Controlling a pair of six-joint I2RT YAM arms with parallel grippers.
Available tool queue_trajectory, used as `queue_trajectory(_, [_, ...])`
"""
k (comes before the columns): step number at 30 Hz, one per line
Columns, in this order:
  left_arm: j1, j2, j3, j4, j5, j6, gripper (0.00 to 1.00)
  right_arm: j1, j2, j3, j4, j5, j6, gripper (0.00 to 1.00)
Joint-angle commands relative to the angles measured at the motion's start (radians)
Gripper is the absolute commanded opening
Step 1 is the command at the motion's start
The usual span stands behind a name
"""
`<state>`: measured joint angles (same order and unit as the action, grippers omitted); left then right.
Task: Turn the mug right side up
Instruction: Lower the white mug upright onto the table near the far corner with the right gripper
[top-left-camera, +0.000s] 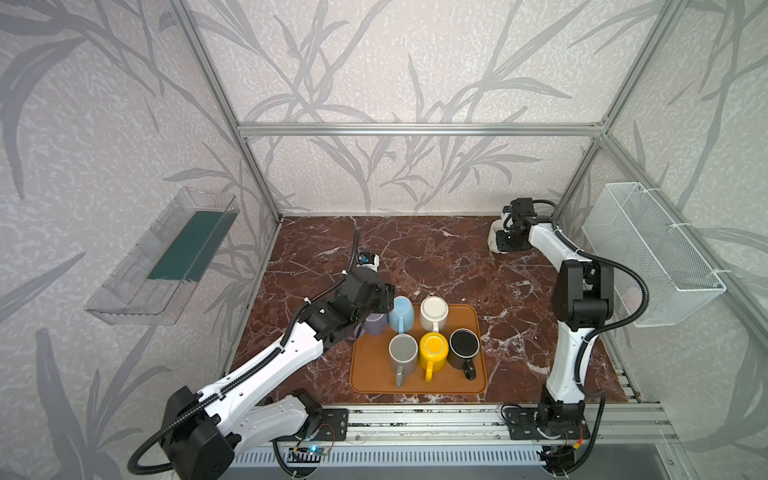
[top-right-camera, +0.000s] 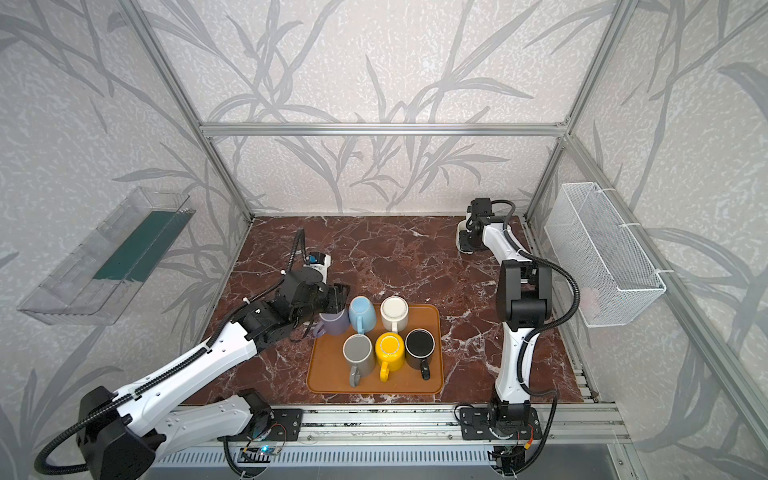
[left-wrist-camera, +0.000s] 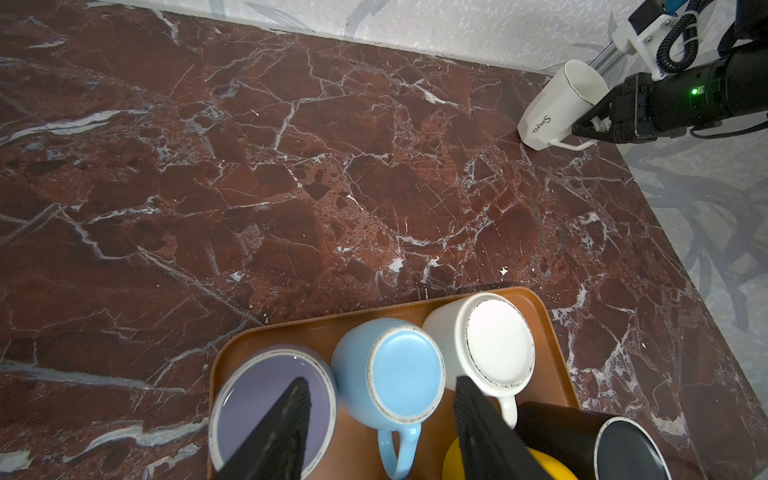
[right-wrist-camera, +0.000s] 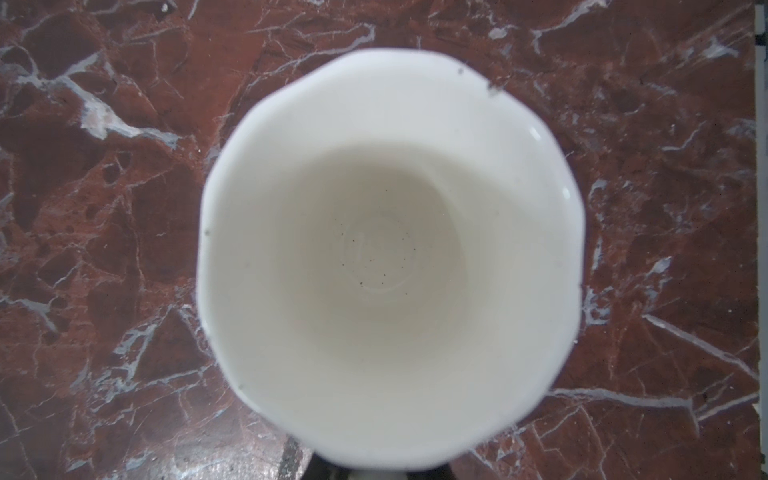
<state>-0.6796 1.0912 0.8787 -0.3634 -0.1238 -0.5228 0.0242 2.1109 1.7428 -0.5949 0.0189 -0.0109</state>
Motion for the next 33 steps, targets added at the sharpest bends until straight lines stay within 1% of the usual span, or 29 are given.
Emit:
queue_trajectory(1, [-0.002, -0.01, -0.003, -0.011, -0.005, 0.01, 0.58, -0.006, -0.006, -0.008, 0.066, 0.018, -0.007, 0.0])
queue_trajectory(15, [-0.005, -0.011, 0.017, -0.047, -0.012, 0.006, 0.58, -0.006, 0.0, -0.037, 0.084, 0.03, -0.007, 0.0])
queue_trajectory(22, [-0.009, -0.006, 0.026, -0.051, -0.011, 0.004, 0.63, -0.006, 0.006, -0.037, 0.076, 0.024, -0.003, 0.14])
queue_trajectory(30, [-0.011, -0.001, 0.032, -0.06, -0.017, 0.003, 0.66, -0.007, 0.008, -0.03, 0.069, 0.025, 0.001, 0.22])
queue_trajectory(33, [-0.012, 0.003, 0.035, -0.064, -0.017, 0.003, 0.66, -0.01, 0.005, -0.031, 0.069, 0.023, 0.001, 0.28])
